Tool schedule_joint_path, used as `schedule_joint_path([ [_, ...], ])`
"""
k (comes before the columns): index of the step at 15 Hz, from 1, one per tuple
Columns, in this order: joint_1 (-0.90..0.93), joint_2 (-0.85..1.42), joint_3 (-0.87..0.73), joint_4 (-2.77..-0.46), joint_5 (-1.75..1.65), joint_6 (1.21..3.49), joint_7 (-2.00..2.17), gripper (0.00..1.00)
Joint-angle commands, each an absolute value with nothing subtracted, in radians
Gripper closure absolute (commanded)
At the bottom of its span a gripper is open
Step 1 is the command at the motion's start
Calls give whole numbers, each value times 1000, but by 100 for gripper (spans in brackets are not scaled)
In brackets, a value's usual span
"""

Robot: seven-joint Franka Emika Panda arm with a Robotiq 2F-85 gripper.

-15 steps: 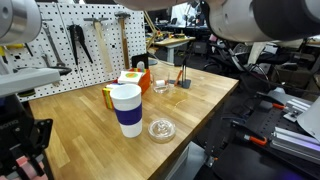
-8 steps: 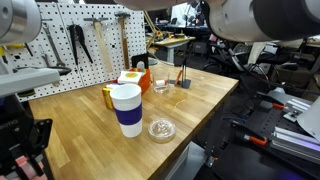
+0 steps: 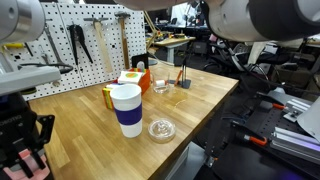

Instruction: Pick up the pink cup from the table and pour the water in it in the white cup.

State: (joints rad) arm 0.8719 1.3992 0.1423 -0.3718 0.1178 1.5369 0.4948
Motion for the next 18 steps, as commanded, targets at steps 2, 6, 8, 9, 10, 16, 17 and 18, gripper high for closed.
schedule_joint_path([
  [2,867,1383,109,-381,106,1565,616,96],
  [6,890,1370,61,-393,58,1537,754,96],
  [8,896,1372,49,-391,43,1523,826,96],
  [9,897,1373,45,-389,37,1515,864,96],
  [10,897,1373,41,-389,32,1505,896,96],
  [16,874,1379,41,-382,35,1460,1050,96],
  [17,867,1381,45,-381,39,1460,1069,96],
  [18,856,1384,51,-379,47,1465,1091,96],
])
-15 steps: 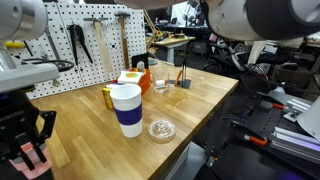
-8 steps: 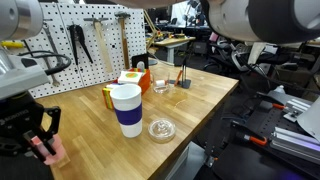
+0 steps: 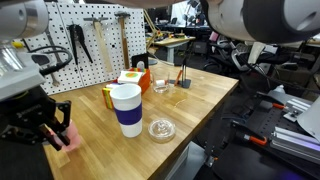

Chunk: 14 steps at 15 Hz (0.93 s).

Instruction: Pick up the pink cup from the table and pour the water in it in the white cup.

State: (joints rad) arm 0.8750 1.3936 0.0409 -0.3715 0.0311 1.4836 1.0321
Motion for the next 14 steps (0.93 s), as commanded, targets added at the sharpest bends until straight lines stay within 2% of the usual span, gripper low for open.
schedule_joint_path([
  [1,846,1386,55,-378,53,1467,1112,86],
  [2,833,1389,61,-377,61,1470,1130,60],
  [3,821,1394,66,-374,68,1472,1145,59],
  [11,779,1410,92,-360,88,1482,1173,5],
  [12,777,1412,97,-358,91,1490,1164,1],
  [14,778,1415,105,-355,91,1506,1143,0],
])
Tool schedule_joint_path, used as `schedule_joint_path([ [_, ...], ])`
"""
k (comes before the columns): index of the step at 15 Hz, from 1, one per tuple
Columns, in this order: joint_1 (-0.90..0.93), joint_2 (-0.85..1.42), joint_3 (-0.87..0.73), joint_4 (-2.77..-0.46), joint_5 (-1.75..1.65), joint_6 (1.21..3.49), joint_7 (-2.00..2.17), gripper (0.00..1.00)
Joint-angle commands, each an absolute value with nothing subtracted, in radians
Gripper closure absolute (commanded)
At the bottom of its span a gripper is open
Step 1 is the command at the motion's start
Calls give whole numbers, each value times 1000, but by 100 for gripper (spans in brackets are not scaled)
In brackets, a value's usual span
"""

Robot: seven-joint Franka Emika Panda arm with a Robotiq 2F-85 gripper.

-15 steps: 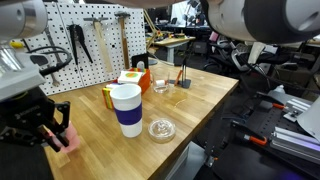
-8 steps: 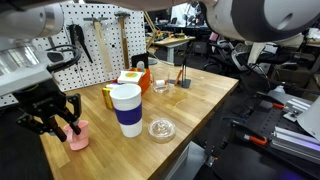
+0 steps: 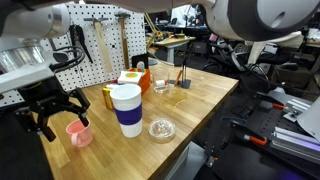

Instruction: Pick up the pink cup from the table and pour the water in it in the white cup.

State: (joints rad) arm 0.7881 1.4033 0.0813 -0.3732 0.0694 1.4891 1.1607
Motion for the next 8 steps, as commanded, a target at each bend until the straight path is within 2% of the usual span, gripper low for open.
schedule_joint_path([
  [1,779,1416,109,-352,91,1520,1128,0],
  [8,788,1404,95,-371,71,1510,1145,0],
])
